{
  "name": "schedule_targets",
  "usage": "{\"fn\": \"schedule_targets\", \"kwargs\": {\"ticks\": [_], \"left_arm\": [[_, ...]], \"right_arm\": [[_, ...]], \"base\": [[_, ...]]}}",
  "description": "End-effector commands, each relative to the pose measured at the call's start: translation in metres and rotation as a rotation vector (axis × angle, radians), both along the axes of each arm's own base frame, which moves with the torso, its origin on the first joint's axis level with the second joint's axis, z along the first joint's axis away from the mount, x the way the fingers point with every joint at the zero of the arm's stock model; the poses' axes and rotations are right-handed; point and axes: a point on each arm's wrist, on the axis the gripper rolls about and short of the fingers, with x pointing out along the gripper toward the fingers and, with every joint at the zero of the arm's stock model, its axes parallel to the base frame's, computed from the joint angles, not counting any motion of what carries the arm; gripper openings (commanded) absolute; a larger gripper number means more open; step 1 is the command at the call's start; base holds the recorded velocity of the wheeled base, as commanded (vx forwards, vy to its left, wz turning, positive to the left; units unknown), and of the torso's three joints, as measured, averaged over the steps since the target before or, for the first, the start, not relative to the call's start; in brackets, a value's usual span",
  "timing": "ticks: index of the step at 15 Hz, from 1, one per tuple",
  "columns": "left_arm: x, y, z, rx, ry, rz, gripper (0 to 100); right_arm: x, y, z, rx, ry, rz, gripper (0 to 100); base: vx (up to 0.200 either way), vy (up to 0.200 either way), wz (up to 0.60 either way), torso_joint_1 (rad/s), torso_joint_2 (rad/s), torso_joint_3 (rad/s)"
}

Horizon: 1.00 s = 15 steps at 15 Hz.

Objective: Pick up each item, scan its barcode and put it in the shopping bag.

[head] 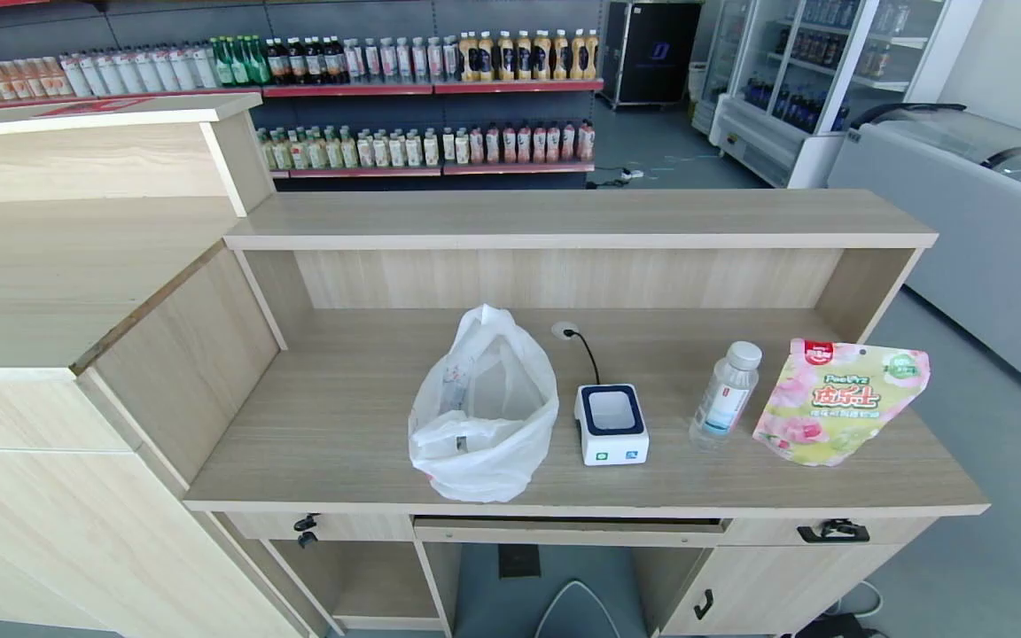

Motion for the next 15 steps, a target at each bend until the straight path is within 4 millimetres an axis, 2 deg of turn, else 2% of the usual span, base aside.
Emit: {"fn": "schedule_targets", "kwargs": {"ticks": [1, 2, 4, 6, 7, 8, 10, 13, 14, 15], "left_arm": [[0.0, 0.0, 0.0, 0.0, -0.001, 0.0, 100], [0.0, 0.0, 0.0, 0.0, -0.001, 0.0, 100], [0.0, 0.0, 0.0, 0.0, -0.001, 0.0, 100], [0.0, 0.0, 0.0, 0.0, -0.001, 0.0, 100], [0.0, 0.0, 0.0, 0.0, -0.001, 0.0, 100], [0.0, 0.0, 0.0, 0.0, -0.001, 0.0, 100], [0.0, 0.0, 0.0, 0.0, -0.001, 0.0, 100], [0.0, 0.0, 0.0, 0.0, -0.001, 0.0, 100], [0.0, 0.0, 0.0, 0.0, -0.001, 0.0, 100], [0.0, 0.0, 0.0, 0.0, -0.001, 0.0, 100]], "right_arm": [[0.004, 0.001, 0.053, 0.015, 0.029, 0.048, 0], [0.019, 0.0, 0.095, 0.024, 0.046, 0.033, 0], [0.053, -0.001, 0.141, 0.012, 0.099, -0.035, 0], [0.091, -0.002, 0.145, -0.025, 0.164, -0.039, 0], [0.109, -0.002, 0.14, -0.017, 0.164, -0.039, 0], [0.123, -0.002, 0.138, -0.02, 0.163, -0.036, 100], [0.182, -0.007, 0.122, -0.002, 0.227, -0.057, 100], [0.268, -0.019, 0.07, -0.008, 0.224, -0.055, 100], [0.283, -0.022, 0.052, -0.051, 0.251, 0.007, 100], [0.289, -0.024, 0.044, -0.094, 0.277, 0.051, 100]], "base": [[0.0, 0.0, 0.0, 0.0, 0.0, 0.0], [0.0, 0.0, 0.0, 0.0, 0.0, 0.0], [0.0, 0.0, 0.0, 0.0, 0.0, 0.0], [0.0, 0.0, 0.0, 0.0, 0.0, 0.0], [0.0, 0.0, 0.0, 0.0, 0.0, 0.0], [0.0, 0.0, 0.0, 0.0, 0.0, 0.0], [0.0, 0.0, 0.0, 0.0, 0.0, 0.0], [0.0, 0.0, 0.0, 0.0, 0.0, 0.0], [0.0, 0.0, 0.0, 0.0, 0.0, 0.0], [0.0, 0.0, 0.0, 0.0, 0.0, 0.0]]}}
